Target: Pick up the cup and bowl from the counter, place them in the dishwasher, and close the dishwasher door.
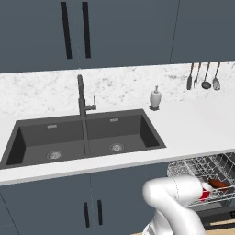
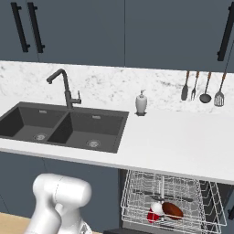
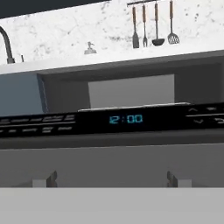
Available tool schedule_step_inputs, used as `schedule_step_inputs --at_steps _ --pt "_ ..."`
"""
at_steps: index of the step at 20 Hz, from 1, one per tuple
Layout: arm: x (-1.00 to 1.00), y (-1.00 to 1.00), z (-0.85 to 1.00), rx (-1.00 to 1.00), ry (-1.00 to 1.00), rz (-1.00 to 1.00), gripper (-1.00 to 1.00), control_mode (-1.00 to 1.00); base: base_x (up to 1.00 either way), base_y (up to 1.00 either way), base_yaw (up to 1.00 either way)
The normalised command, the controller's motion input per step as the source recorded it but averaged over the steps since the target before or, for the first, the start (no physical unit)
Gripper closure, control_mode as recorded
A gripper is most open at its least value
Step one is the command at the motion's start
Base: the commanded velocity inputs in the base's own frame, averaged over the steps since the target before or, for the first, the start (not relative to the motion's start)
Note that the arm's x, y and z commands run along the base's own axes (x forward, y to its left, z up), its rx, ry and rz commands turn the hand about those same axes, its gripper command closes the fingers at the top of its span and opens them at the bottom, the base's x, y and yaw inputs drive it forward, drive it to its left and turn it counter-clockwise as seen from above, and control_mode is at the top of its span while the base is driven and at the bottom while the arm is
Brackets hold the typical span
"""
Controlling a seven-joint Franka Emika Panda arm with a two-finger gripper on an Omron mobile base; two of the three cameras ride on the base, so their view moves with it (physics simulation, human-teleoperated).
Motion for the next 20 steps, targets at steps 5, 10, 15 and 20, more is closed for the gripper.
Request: schedule_step_inputs --at_steps 5,10,15,20 --pt "0.42 -0.42 -0.80 0.00 0.00 -0.14 -1.00 -1.00 0.00 0.00 0.00" --pt "0.14 -0.16 -0.49 0.00 0.00 -0.04 -1.00 -1.00 0.00 0.00 0.00" --pt "0.14 -0.05 -0.26 0.00 0.00 -0.03 -1.00 -1.00 0.00 0.00 0.00" --pt "-0.14 -0.10 -0.27 0.00 0.00 -0.05 -1.00 -1.00 0.00 0.00 0.00"
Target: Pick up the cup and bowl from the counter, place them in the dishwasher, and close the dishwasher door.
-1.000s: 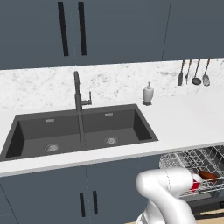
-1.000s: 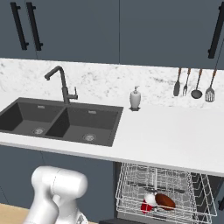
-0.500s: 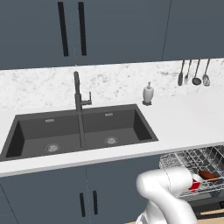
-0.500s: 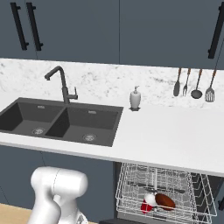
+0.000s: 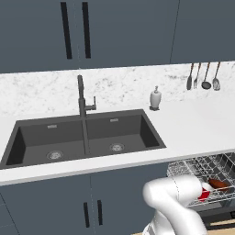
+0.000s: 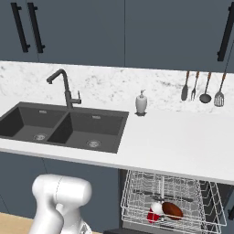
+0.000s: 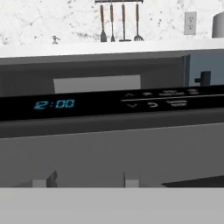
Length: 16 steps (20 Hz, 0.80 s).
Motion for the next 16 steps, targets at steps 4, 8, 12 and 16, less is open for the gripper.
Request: schedule_step_inputs --at_steps 4,8,12,16 --pt "0.01 -0.19 -0.03 0.10 0.07 -0.09 -1.00 -1.00 0.00 0.00 0.00" --pt "0.03 -0.08 -0.08 0.16 0.20 -0.11 -1.00 -1.00 0.00 0.00 0.00" --pt "-0.02 -0.04 -0.53 0.07 0.22 -0.11 -1.00 -1.00 0.00 0.00 0.00" --pt "-0.12 0.00 -0.56 0.02 0.23 -0.06 -1.00 -1.00 0.00 0.00 0.00"
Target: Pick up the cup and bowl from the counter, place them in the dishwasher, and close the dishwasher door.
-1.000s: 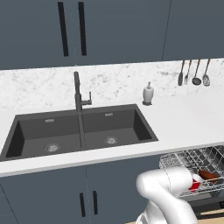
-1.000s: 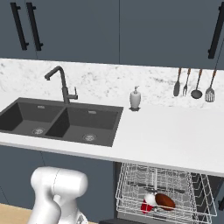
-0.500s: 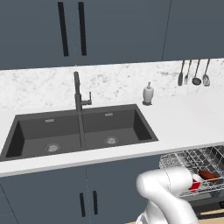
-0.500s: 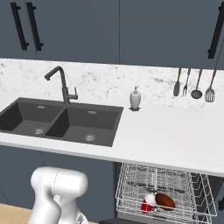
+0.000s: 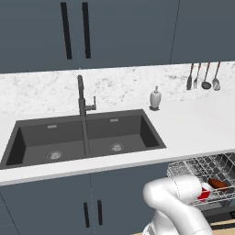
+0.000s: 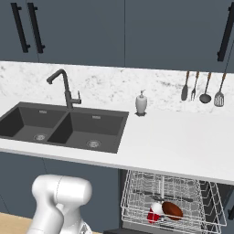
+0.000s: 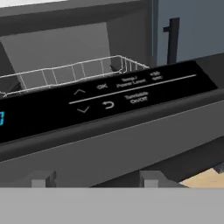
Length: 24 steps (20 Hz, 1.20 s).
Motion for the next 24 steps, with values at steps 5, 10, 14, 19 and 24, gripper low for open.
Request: schedule_step_inputs --at_steps 5,10,14,19,24 --pt "-0.02 0.26 -0.47 0.00 0.09 -0.01 -1.00 -1.00 0.00 0.00 0.00" --pt "0.21 0.66 -0.26 0.00 -0.05 0.00 -1.00 -1.00 0.00 0.00 0.00" --pt "0.34 0.66 -0.02 0.01 -0.22 0.00 -1.00 -1.00 0.00 0.00 0.00" --pt "0.79 0.52 0.00 0.02 -0.21 0.01 -1.00 -1.00 0.00 0.00 0.00" --pt "1.00 0.41 0.00 0.00 -0.09 0.04 -1.00 -1.00 0.00 0.00 0.00"
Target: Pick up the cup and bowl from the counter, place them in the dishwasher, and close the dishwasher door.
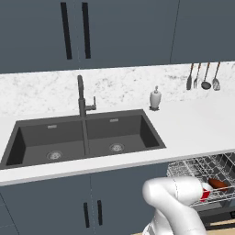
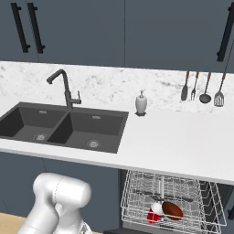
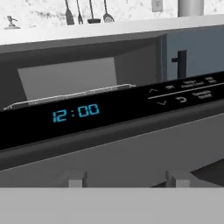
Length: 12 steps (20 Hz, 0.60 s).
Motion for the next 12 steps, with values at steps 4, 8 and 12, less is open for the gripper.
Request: schedule_step_inputs --at_steps 4,8,12 --pt "1.00 0.27 0.00 -0.02 0.00 0.05 -1.00 -1.00 0.00 0.00 0.00" --pt "1.00 0.13 0.00 -0.01 0.00 0.22 -1.00 -1.00 0.00 0.00 0.00" --pt "1.00 0.21 0.02 0.00 0.00 0.33 -1.00 -1.00 0.00 0.00 0.00"
